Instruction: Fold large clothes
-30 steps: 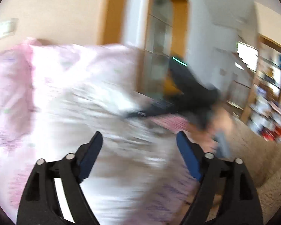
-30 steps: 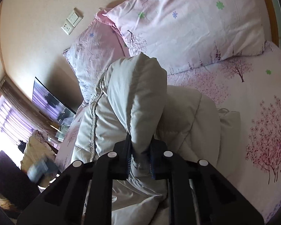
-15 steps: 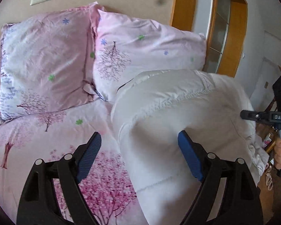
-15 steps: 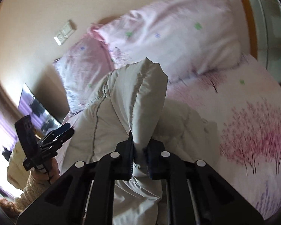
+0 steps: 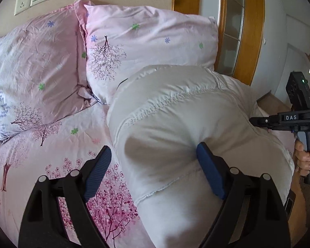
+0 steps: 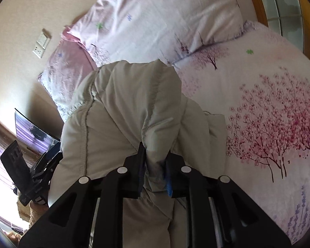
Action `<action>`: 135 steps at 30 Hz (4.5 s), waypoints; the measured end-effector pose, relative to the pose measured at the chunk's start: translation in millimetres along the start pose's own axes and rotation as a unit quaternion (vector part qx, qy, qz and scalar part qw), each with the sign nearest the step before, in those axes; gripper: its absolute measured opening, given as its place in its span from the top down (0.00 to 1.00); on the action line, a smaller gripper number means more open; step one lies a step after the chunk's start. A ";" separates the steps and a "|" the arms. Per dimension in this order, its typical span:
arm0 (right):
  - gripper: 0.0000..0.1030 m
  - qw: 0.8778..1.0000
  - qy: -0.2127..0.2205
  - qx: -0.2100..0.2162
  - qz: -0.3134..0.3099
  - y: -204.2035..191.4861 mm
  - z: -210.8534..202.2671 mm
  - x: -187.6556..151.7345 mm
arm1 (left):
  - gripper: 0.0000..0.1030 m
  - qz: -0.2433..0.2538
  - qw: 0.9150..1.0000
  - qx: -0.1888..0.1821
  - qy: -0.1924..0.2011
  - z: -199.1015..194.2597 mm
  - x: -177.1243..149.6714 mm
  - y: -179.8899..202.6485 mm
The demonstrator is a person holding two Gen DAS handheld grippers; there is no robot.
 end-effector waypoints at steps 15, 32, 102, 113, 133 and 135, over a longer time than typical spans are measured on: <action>0.75 0.999 -0.019 -0.037 0.010 15.1 10.1 -3.0 | 0.17 0.052 0.997 0.050 -0.035 19.7 -10.6 10.5; 0.83 0.992 0.067 -0.079 -0.065 -21.2 -29.2 -46.4 | 0.17 0.081 0.994 0.064 -0.044 26.0 -14.6 13.8; 0.87 0.998 0.042 -0.026 -0.026 -9.5 -37.5 -20.9 | 0.11 0.014 0.998 0.045 -0.048 43.3 9.2 -25.6; 0.88 0.998 0.007 -0.058 -0.014 13.4 -22.2 -74.7 | 0.11 0.030 0.996 0.063 -0.047 44.5 10.5 -18.3; 0.08 0.999 0.020 -0.027 0.041 26.4 -44.2 -39.3 | 0.10 -0.185 0.969 -0.165 -0.005 -5.5 -1.9 -43.6; 0.01 0.998 0.006 -0.008 0.059 27.7 -44.0 -29.8 | 0.09 -0.202 0.961 -0.187 -0.016 -0.5 -5.6 -40.5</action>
Point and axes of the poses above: each gripper's, at about its wrist camera, not at the fingertips, and z roughly the way its jaws point, y to its right, x to its top, the point moved 10 cm from there along z, roughly the way its jaws point, and after that the axes turned 13 degrees about -x, right-handed, at the moved point
